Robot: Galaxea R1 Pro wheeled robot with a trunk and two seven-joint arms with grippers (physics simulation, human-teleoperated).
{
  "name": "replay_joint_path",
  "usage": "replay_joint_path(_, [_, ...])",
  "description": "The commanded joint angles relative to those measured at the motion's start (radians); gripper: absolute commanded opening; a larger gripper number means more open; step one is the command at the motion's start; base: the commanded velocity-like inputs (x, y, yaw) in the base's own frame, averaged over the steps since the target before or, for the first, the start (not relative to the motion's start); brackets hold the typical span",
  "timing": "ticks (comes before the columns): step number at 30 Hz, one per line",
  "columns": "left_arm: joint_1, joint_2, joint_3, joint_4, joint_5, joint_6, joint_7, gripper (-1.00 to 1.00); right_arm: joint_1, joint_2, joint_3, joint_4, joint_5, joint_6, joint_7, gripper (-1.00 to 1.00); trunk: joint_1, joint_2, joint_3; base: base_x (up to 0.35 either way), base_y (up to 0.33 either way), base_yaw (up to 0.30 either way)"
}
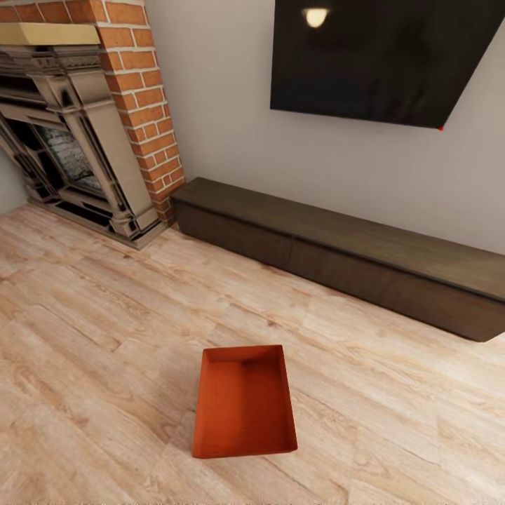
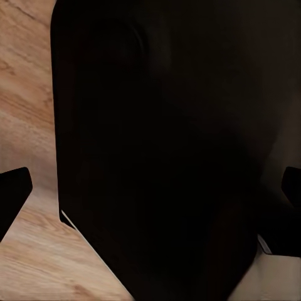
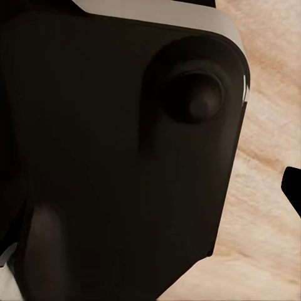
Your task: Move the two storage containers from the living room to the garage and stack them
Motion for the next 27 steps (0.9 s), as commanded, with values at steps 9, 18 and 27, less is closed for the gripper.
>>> replay_joint_path(9, [0.0, 0.0, 0.001, 0.001, 0.008, -0.002, 0.002, 1.0, -0.001, 0.001, 0.008, 0.003, -0.009, -0.005, -0.001, 1.0, 0.0, 0.0, -0.015, 0.0, 0.0, 0.0])
replay_joint_path(18, [0.0, 0.0, 0.0, 0.001, 0.008, -0.002, 0.002, 1.0, -0.001, 0.001, 0.008, 0.003, -0.009, -0.005, -0.001, 1.0, 0.0, 0.0, -0.029, 0.0, 0.0, 0.0])
replay_joint_path(27, [0.0, 0.0, 0.0, 0.001, 0.008, -0.002, 0.002, 1.0, -0.001, 0.001, 0.008, 0.002, -0.009, -0.005, -0.001, 1.0, 0.0, 0.0, -0.044, 0.0, 0.0, 0.0])
